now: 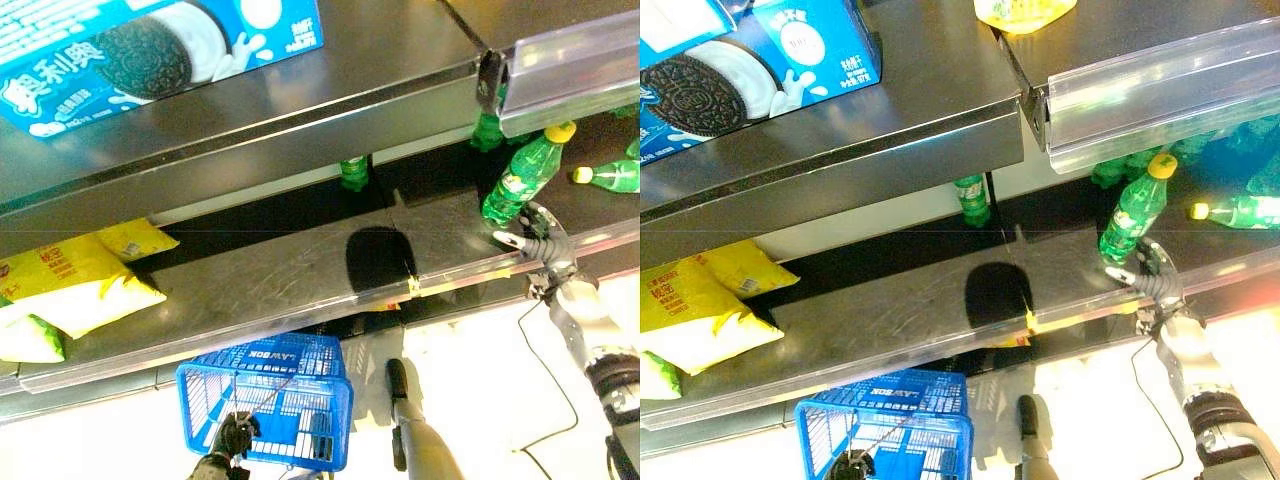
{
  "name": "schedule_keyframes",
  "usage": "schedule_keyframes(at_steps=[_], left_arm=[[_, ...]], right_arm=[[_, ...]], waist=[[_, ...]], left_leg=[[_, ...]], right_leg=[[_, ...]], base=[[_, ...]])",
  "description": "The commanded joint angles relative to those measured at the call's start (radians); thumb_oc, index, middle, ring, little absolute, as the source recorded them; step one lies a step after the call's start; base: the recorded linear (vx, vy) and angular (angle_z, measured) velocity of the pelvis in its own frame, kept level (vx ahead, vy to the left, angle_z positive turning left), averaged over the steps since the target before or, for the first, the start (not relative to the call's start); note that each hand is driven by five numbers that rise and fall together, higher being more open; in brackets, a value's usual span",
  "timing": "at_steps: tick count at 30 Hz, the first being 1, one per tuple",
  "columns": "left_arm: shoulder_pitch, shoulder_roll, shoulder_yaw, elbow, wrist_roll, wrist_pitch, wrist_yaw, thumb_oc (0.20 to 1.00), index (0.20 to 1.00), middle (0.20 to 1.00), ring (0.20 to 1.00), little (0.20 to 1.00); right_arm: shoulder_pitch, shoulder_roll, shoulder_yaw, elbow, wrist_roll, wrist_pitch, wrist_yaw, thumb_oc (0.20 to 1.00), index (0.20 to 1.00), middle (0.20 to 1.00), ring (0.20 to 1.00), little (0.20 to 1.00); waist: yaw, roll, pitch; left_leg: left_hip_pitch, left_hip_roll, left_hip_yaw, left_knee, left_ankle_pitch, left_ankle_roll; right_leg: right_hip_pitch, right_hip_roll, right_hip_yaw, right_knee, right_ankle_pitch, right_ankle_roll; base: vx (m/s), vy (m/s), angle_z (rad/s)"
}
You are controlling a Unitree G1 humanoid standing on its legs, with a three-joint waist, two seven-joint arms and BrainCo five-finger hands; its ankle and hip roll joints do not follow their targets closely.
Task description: Pick up the snacks into the basket
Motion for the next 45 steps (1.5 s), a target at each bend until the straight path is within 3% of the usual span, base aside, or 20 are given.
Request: schedule_keyframes(at_steps=[1, 9, 23, 25, 27, 28, 45], left_arm=[[0.035, 0.072, -0.045, 0.02, 0.004, -0.004, 0.02, 0.2, 0.2, 0.2, 0.2, 0.2], [0.029, 0.074, -0.061, 0.022, -0.001, -0.008, 0.024, 0.2, 0.2, 0.2, 0.2, 0.2], [0.024, 0.074, -0.063, 0.025, 0.009, -0.007, 0.03, 0.2, 0.2, 0.2, 0.2, 0.2], [0.025, 0.074, -0.063, 0.026, 0.011, -0.006, 0.03, 0.2, 0.2, 0.2, 0.2, 0.2], [0.025, 0.073, -0.065, 0.025, 0.011, -0.005, 0.031, 0.2, 0.2, 0.2, 0.2, 0.2], [0.024, 0.074, -0.064, 0.025, 0.012, -0.005, 0.033, 0.2, 0.2, 0.2, 0.2, 0.2], [0.021, 0.073, -0.058, 0.03, 0.009, -0.004, 0.04, 0.2, 0.2, 0.2, 0.2, 0.2]], right_arm=[[-0.108, -0.049, 0.088, -0.002, -0.045, -0.025, -0.001, 1.0, 1.0, 1.0, 1.0, 1.0], [-0.233, -0.098, 0.149, 0.001, -0.052, -0.028, -0.009, 1.0, 1.0, 1.0, 1.0, 1.0], [-0.24, -0.08, 0.148, -0.02, -0.053, -0.034, -0.02, 1.0, 1.0, 1.0, 1.0, 1.0], [-0.24, -0.079, 0.145, -0.021, -0.052, -0.034, -0.022, 0.664, 0.664, 0.664, 0.664, 0.664], [-0.238, -0.074, 0.142, -0.021, -0.048, -0.036, -0.024, 0.263, 0.263, 0.263, 0.263, 0.263], [-0.233, -0.066, 0.137, -0.024, -0.042, -0.037, -0.025, 0.2, 0.2, 0.2, 0.2, 0.2], [-0.226, -0.032, 0.129, -0.001, -0.026, -0.032, -0.022, 0.2, 0.2, 0.2, 0.2, 0.2]], waist=[[0.038, -0.047, -0.039], [0.045, -0.05, -0.041], [0.048, -0.052, -0.038], [0.049, -0.05, -0.038], [0.049, -0.05, -0.04], [0.05, -0.05, -0.042], [0.056, -0.054, -0.045]], left_leg=[[-0.087, -0.013, -0.045, 0.03, 0.018, -0.006], [-0.089, -0.014, -0.046, 0.034, 0.018, -0.007], [-0.101, -0.014, -0.053, 0.042, 0.017, -0.009], [-0.101, -0.014, -0.054, 0.042, 0.017, -0.01], [-0.102, -0.013, -0.055, 0.044, 0.017, -0.01], [-0.101, -0.014, -0.057, 0.044, 0.017, -0.01], [-0.098, -0.014, -0.063, 0.049, 0.012, -0.011]], right_leg=[[0.005, -0.058, 0.055, 0.133, -0.172, 0.132], [0.003, -0.057, 0.056, 0.135, -0.173, 0.131], [-0.006, -0.06, 0.048, 0.149, -0.18, 0.127], [-0.005, -0.061, 0.046, 0.15, -0.181, 0.127], [-0.004, -0.062, 0.047, 0.152, -0.183, 0.127], [-0.003, -0.063, 0.046, 0.152, -0.183, 0.126], [0.006, -0.065, 0.038, 0.153, -0.184, 0.126]], base=[[0.0, 0.0, 0.0], [0.0, -0.002, 0.01], [0.0, -0.004, 0.02], [0.0, 0.0, 0.0], [0.02, -0.008, 0.03], [0.0, 0.0, 0.0], [0.0, -0.001, 0.02]])
